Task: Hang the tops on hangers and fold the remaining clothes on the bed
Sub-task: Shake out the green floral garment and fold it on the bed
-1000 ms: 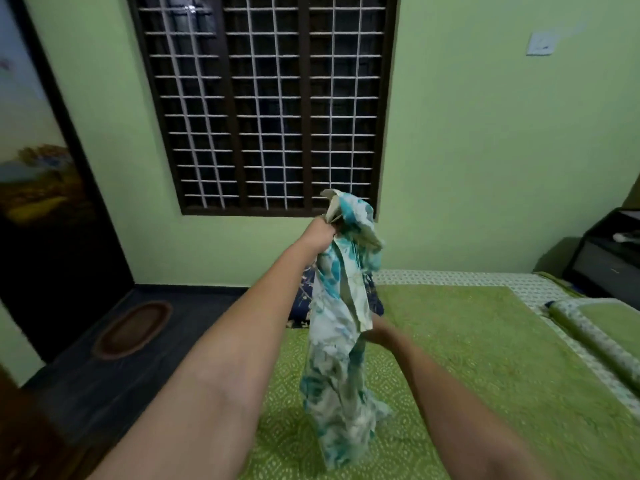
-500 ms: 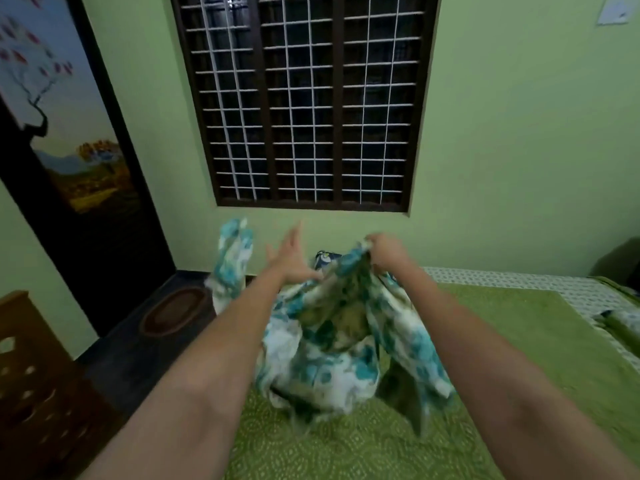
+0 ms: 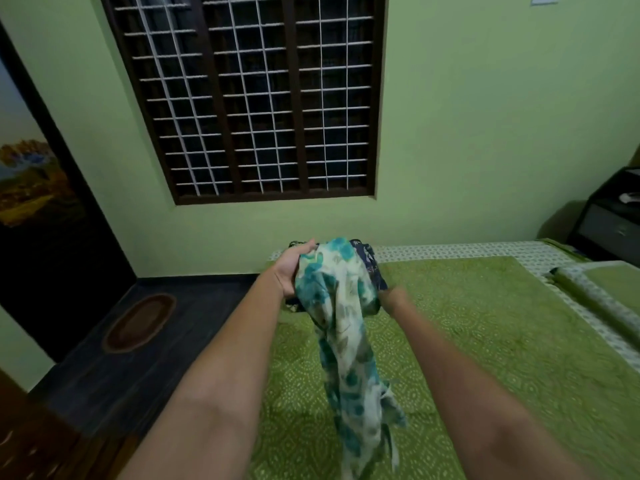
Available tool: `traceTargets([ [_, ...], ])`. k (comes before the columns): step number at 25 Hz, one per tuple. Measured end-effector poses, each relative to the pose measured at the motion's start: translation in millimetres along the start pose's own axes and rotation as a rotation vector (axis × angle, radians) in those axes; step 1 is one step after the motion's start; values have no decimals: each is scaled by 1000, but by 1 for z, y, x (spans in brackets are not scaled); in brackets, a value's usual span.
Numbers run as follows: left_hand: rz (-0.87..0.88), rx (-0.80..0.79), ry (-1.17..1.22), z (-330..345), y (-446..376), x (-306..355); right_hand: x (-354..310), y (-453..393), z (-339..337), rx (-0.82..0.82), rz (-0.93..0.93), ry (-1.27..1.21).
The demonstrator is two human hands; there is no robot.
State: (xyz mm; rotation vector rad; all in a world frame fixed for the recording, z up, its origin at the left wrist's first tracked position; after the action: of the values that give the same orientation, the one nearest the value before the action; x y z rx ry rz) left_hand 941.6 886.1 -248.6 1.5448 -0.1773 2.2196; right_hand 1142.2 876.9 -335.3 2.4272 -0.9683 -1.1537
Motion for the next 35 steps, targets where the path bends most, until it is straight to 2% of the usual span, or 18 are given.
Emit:
traceTargets([
  [1,18,-17,59,7,2,2,27,5,19,-158,134,-40],
  [2,36,-29,96,12,3,4,39,15,37,-321,186,-71],
  [4,46,-61,145,19,4,6,26,47,52,-566,94,-220],
  [7,40,-57,116,12,6,8,-24,71,43,-824,-74,-741],
  [9,34,-45,100,-2,7,10,-38,66,27,-815,-74,-978],
  [11,76,-4,121,-24,9,15,-37,51,6,-744,-75,-1116],
  [13,132,121,155,-57,14,18,-30,41,-12,-727,-78,-1181],
  [16,116,421,132,-131,24,4,-15,29,-35,-651,-71,-1204],
  [18,117,516,85,-161,31,3,-8,18,-45,-595,-61,-1189],
  [24,203,330,166,-136,29,45,-26,20,-84,-512,-175,-1142],
  [27,392,396,159,-146,33,68,-25,23,-98,-464,-250,-1104],
  [29,481,424,178,-152,38,78,-25,25,-99,-541,-276,-1111],
  [30,421,420,157,-151,37,75,-25,29,-93,-608,-229,-1083],
  [31,289,432,78,-151,38,66,-24,32,-86,-665,-159,-1024],
  [33,38,452,-117,-155,44,48,-21,31,-78,-676,-99,-920],
  [35,73,514,-138,-169,41,48,-22,23,-86,-590,-181,-945],
])
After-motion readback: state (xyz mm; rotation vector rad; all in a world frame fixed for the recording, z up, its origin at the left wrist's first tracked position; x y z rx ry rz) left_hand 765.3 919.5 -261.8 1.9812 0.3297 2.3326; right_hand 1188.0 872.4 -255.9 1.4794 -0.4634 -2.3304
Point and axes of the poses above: each hand's wrist, its own y-axis away from the middle knuckle, its own z-axis out of the palm, x = y × z, the point moved 9 cm from there along -y, towards the middle knuckle, and after that the axes turned 14 degrees about z, right-handed, at the moved point
